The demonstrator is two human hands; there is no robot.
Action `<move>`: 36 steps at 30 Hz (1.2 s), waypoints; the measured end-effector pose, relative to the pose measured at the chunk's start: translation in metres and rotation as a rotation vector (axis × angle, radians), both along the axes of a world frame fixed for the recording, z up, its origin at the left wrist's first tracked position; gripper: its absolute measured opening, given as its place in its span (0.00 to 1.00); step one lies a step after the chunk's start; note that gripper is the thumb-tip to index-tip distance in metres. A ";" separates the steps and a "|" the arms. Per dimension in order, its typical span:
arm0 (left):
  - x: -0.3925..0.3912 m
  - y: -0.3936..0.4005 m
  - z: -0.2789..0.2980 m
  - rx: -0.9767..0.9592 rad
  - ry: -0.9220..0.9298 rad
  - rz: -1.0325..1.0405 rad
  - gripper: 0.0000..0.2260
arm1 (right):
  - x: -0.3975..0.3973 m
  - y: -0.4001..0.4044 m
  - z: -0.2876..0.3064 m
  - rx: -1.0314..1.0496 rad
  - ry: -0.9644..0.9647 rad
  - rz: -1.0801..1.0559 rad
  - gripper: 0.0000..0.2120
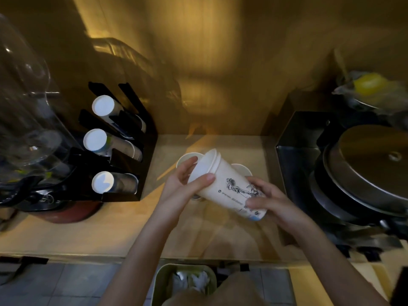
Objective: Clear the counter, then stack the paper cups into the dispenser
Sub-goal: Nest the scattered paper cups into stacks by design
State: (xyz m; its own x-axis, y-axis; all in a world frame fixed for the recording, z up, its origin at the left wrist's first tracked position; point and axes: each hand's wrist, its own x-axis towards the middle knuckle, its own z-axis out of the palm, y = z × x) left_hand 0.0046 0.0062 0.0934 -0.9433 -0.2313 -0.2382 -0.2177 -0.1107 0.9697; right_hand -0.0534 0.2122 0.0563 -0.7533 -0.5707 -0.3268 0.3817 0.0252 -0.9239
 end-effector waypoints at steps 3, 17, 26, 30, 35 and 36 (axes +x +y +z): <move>-0.022 0.008 0.015 -0.109 -0.002 -0.063 0.44 | -0.006 0.000 0.016 0.137 0.151 0.090 0.27; -0.064 -0.004 0.064 -0.318 0.105 -0.003 0.27 | -0.037 0.016 0.007 0.286 0.279 0.021 0.33; -0.066 0.021 0.088 -0.663 0.358 -0.086 0.39 | -0.064 -0.016 -0.007 0.222 0.423 -0.124 0.35; -0.066 0.038 0.072 -0.913 0.388 -0.152 0.39 | -0.063 -0.026 -0.036 0.215 0.420 -0.238 0.36; -0.067 0.047 0.043 -0.996 0.328 -0.222 0.40 | -0.061 -0.021 -0.050 0.341 0.615 -0.251 0.35; -0.067 0.048 0.038 -0.999 0.319 -0.233 0.39 | -0.060 -0.019 -0.052 0.396 0.642 -0.243 0.37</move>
